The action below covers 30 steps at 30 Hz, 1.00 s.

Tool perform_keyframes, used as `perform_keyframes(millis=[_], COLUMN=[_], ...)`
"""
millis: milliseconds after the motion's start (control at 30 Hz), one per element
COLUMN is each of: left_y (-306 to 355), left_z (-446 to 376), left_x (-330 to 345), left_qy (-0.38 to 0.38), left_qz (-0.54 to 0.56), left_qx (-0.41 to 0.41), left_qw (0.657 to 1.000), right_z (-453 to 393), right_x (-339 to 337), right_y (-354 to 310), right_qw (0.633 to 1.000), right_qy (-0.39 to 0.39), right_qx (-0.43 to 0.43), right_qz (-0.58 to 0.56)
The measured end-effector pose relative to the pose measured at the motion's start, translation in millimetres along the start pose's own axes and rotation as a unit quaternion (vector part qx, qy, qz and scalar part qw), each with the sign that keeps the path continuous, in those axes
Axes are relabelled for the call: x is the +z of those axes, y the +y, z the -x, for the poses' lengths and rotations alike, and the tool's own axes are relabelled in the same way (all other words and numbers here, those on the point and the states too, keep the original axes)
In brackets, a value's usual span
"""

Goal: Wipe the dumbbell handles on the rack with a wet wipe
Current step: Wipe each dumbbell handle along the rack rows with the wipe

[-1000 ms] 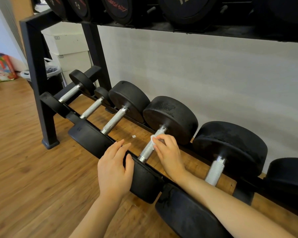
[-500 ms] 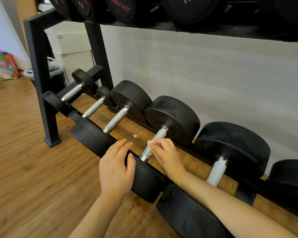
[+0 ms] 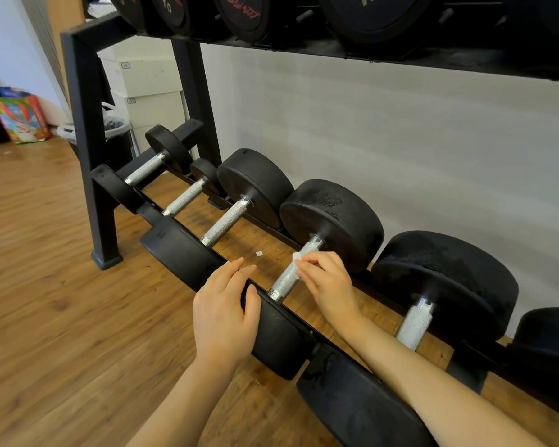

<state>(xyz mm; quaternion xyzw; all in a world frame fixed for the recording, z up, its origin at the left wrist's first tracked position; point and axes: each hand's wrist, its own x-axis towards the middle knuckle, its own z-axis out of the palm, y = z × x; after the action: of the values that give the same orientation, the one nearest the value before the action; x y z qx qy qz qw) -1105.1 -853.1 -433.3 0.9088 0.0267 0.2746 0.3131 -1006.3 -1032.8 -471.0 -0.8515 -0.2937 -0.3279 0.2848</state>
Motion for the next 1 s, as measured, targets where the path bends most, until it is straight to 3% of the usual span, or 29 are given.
perform_keyframes(millis=[167, 300, 467, 667, 833, 1000], left_y=[1.3, 2.0, -1.2, -3.8, -4.8, -6.0], left_z=[1.0, 0.3, 8.8, 12.9, 13.6, 14.0], left_x=[-1.0, -1.3, 1.0, 3.7, 4.7, 5.4], left_qy=[0.002, 0.002, 0.009, 0.024, 0.025, 0.030], left_qz=[-0.001, 0.001, 0.019, 0.051, 0.060, 0.062], left_qx=[-0.002, 0.001, -0.011, -0.012, -0.012, -0.009], left_qw=[1.000, 1.000, 1.000, 0.998, 0.998, 0.998], right_z=[2.4, -4.2, 1.3, -8.7, -3.6, -7.0], right_x=[6.2, 2.6, 6.6, 3.4, 9.5, 5.3], right_y=[1.8, 7.5, -3.7, 8.8, -9.6, -1.1], right_qw=[0.996, 0.996, 0.991, 0.991, 0.973, 0.978], right_qy=[-0.043, -0.037, -0.111, -0.103, -0.184, -0.172], right_qx=[-0.066, -0.056, -0.081, -0.066, -0.128, -0.091], right_qz=[0.034, 0.053, -0.001, 0.058, 0.048, 0.077])
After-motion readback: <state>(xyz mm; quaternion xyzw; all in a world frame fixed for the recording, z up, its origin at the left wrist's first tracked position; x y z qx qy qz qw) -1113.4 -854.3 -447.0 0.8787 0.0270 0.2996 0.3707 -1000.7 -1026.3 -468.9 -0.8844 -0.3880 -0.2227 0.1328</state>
